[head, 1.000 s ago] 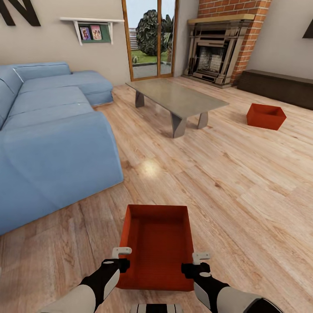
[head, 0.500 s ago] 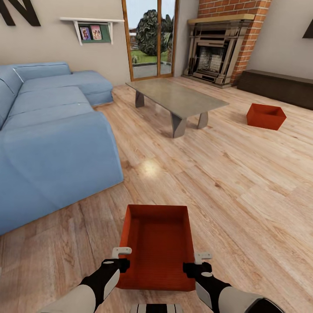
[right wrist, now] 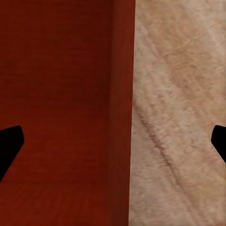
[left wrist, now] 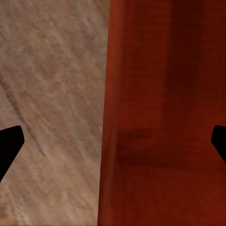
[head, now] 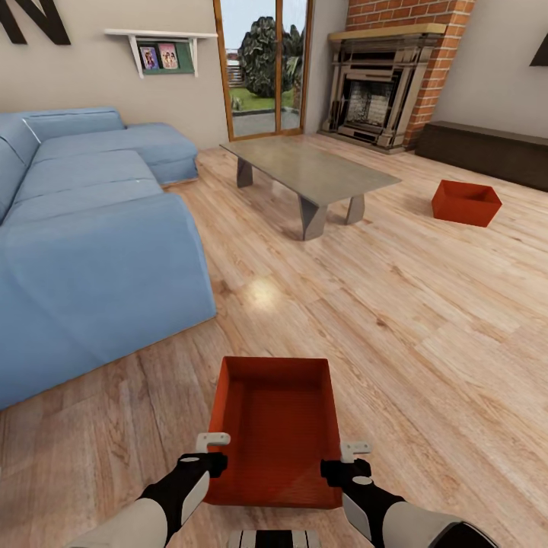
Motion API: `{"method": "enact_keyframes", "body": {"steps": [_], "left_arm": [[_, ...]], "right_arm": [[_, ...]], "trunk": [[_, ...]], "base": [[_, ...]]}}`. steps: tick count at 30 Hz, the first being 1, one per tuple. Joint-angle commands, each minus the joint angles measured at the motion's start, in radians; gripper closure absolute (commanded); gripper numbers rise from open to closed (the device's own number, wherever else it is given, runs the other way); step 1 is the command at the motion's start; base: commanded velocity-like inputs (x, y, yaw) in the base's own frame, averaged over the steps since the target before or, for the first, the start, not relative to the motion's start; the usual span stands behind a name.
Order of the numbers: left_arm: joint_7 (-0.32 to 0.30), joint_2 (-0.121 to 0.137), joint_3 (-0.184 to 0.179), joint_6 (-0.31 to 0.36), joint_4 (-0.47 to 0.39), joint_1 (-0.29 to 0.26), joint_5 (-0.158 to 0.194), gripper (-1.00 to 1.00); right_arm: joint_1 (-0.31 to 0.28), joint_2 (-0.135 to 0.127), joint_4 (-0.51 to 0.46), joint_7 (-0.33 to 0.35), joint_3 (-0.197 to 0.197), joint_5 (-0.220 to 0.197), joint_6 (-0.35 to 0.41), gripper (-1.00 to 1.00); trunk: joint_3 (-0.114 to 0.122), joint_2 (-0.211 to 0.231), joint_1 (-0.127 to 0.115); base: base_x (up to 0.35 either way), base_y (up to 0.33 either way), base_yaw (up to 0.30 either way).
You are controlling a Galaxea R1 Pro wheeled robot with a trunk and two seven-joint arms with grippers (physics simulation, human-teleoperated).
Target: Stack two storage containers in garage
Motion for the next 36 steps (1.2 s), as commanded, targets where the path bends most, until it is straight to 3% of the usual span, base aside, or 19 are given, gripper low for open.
{"method": "enact_keyframes", "body": {"steps": [1, 15, 21, 36], "left_arm": [[0.004, 0.001, -0.003, 0.006, -0.002, 0.000, 0.003, -1.00], [0.004, 0.014, -0.004, 0.007, -0.002, 0.000, 0.003, -1.00], [0.004, 0.014, -0.004, 0.007, -0.002, 0.000, 0.003, -1.00], [0.004, 0.013, -0.003, 0.007, -0.002, 0.000, 0.003, -1.00]], "right_arm": [[0.000, 0.000, 0.001, -0.003, 0.008, -0.009, -0.003, -1.00], [0.000, 0.000, 0.001, -0.003, 0.008, -0.009, -0.003, -1.00], [0.000, 0.000, 0.001, -0.003, 0.008, -0.009, -0.003, -1.00], [0.000, 0.000, 0.001, -0.003, 0.008, -0.009, -0.003, -1.00]], "trunk": [[-0.001, 0.000, 0.000], [-0.001, 0.000, 0.000], [-0.019, -0.042, 0.023], [-0.019, -0.042, 0.023]], "base": [[0.000, 0.000, 0.000], [0.000, 0.000, 0.000], [0.000, 0.000, 0.000], [0.000, 0.000, 0.000]]}}
